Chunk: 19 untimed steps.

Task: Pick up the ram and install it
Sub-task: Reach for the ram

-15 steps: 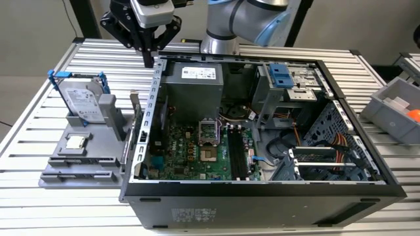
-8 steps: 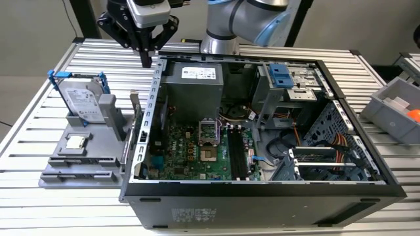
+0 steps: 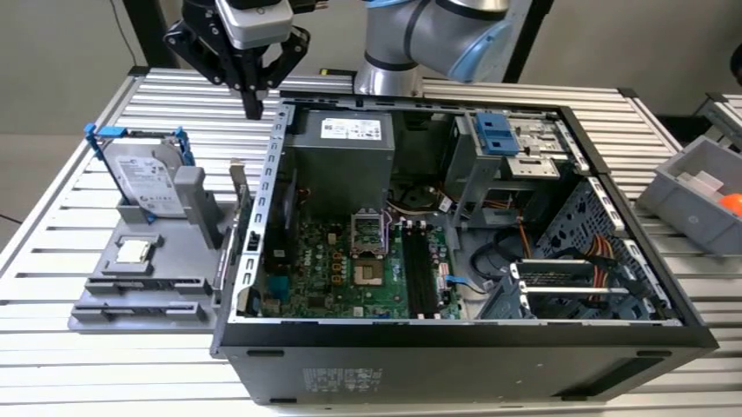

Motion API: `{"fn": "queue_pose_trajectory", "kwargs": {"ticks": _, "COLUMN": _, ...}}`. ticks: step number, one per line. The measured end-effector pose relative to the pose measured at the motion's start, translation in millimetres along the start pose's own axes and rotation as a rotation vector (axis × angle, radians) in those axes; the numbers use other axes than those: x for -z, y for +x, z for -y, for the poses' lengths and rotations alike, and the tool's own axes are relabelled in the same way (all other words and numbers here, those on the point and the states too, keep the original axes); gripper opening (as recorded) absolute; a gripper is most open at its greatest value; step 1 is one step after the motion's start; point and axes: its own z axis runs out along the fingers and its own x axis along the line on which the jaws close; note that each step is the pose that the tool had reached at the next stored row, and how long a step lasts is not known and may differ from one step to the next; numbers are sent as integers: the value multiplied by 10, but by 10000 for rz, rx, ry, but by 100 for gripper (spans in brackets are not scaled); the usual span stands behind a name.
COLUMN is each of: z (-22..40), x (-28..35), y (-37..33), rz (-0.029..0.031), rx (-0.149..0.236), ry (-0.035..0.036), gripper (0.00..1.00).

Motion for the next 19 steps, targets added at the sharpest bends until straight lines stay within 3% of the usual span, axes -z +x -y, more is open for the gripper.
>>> {"fn": "queue_pose_trajectory", "kwargs": {"ticks": 19, "z": 10, "x": 4, "y": 158, "rz": -1, "rx": 19, "ry": 0, "gripper": 0}}
